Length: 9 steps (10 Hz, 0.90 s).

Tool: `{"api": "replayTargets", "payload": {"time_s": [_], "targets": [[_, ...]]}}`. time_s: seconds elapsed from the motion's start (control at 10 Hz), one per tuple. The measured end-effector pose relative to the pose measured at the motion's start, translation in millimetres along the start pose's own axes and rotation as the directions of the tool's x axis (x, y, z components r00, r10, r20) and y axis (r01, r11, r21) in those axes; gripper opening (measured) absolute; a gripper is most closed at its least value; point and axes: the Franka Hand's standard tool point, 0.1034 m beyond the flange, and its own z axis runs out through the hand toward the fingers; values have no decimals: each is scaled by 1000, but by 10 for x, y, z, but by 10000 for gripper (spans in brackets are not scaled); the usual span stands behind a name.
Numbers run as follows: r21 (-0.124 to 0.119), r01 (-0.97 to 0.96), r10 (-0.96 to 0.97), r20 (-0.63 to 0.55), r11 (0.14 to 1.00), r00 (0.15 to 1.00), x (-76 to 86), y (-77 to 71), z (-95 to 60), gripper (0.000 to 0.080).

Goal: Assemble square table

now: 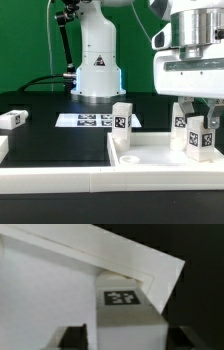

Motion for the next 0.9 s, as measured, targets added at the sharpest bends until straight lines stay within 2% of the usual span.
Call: {"api": "replayTargets", "payload": {"time_s": [0.1, 0.2, 0.5, 0.9], "targets": [[0, 42, -42, 0, 999, 999, -1, 0, 0, 471], [0, 101, -101, 0, 995, 995, -1, -3, -2, 592], [18, 427, -427, -24, 904, 904, 8, -34, 27, 637], [9, 697, -696, -33, 717, 717, 22, -60, 9, 649]]}}
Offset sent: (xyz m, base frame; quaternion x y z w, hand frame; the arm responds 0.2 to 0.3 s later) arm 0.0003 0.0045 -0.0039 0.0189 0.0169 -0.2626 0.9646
